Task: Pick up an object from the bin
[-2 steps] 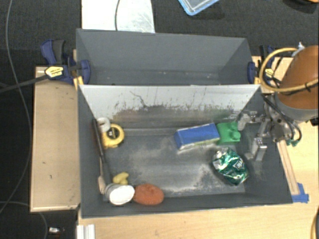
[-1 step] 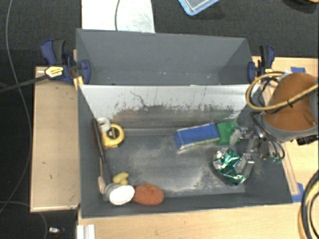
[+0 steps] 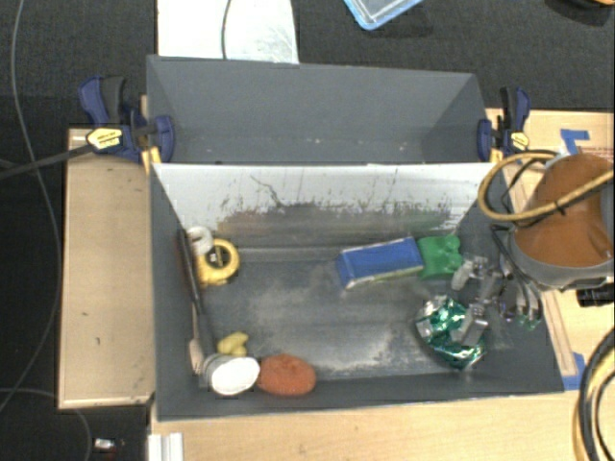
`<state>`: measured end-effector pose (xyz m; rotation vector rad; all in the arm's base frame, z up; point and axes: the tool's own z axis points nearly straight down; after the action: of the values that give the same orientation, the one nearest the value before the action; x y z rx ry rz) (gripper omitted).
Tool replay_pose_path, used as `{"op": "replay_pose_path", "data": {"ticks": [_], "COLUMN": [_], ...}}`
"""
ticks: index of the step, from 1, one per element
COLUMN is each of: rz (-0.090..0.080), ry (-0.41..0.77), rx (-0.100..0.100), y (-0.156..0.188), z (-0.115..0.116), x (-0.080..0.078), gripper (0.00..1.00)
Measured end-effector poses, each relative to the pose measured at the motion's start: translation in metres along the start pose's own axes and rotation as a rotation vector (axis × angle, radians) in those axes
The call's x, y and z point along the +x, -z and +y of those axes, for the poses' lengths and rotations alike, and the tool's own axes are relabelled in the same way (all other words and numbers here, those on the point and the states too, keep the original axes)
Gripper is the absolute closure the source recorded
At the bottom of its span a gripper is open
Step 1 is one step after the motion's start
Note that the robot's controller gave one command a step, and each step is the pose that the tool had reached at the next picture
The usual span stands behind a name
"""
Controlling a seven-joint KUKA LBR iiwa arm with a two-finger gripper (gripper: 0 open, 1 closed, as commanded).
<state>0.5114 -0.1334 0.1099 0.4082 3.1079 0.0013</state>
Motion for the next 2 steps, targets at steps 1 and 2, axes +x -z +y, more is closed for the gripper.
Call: {"op": "replay_pose_path", "data": {"ticks": [1, 2], "rz": [0.001, 0.003], "ry": [0.210, 0.194], "rx": [-0.001, -0.005], "y": [-0.005, -0.036], "z": [-0.006, -0.009], "x": [0.016, 0.010], "gripper": [0.00, 0.00]}}
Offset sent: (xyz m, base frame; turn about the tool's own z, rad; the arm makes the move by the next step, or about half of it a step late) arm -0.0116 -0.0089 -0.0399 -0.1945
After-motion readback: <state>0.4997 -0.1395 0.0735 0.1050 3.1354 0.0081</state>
